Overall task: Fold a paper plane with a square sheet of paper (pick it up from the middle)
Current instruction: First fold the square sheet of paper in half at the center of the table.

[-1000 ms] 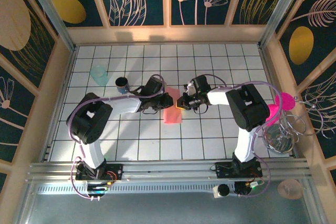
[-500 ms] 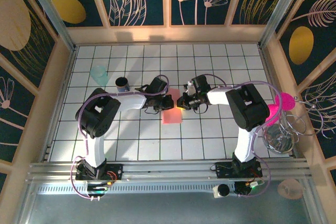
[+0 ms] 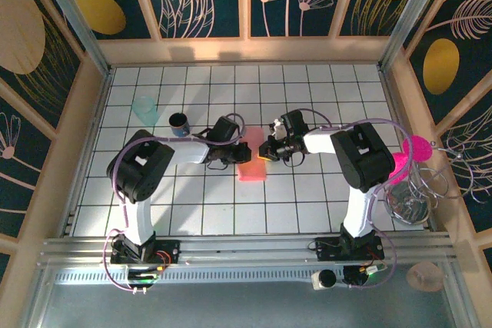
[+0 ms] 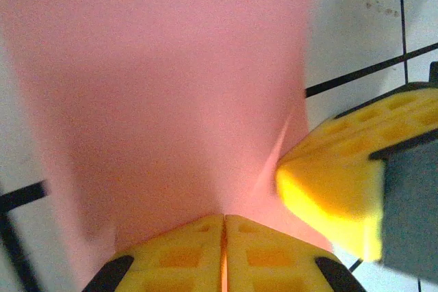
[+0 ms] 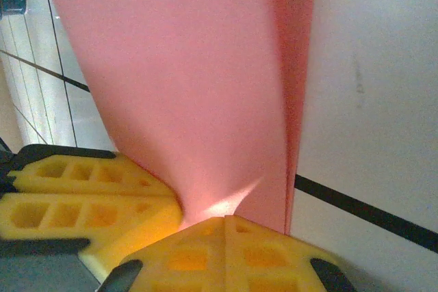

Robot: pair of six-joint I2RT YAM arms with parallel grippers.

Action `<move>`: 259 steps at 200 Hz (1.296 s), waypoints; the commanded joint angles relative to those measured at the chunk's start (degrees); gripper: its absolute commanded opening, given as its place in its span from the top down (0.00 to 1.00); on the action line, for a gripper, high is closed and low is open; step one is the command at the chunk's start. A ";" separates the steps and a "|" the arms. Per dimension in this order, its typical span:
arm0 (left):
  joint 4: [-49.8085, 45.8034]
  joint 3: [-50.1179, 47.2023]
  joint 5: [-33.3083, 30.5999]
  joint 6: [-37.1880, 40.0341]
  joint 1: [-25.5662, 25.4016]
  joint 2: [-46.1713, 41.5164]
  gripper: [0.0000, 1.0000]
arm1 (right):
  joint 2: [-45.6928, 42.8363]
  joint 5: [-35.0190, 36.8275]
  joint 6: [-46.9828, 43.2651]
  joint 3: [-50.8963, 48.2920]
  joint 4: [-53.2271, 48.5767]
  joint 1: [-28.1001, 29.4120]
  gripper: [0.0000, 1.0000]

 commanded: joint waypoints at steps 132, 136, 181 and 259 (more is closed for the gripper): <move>4.78 3.42 9.37 -4.64 2.28 0.89 0.89 | 10.58 17.06 -0.47 -6.80 -7.98 0.06 1.00; 4.93 3.53 9.33 -4.78 2.24 1.39 0.89 | 10.56 17.06 -0.54 -6.78 -8.13 0.05 1.00; 4.08 1.44 5.39 -4.32 2.88 4.20 0.89 | 10.58 17.76 -0.54 -7.20 -8.29 0.03 1.00; 5.01 -7.18 0.88 -3.29 12.27 -0.49 0.89 | 10.65 18.77 -0.52 -8.38 -7.72 -0.10 1.00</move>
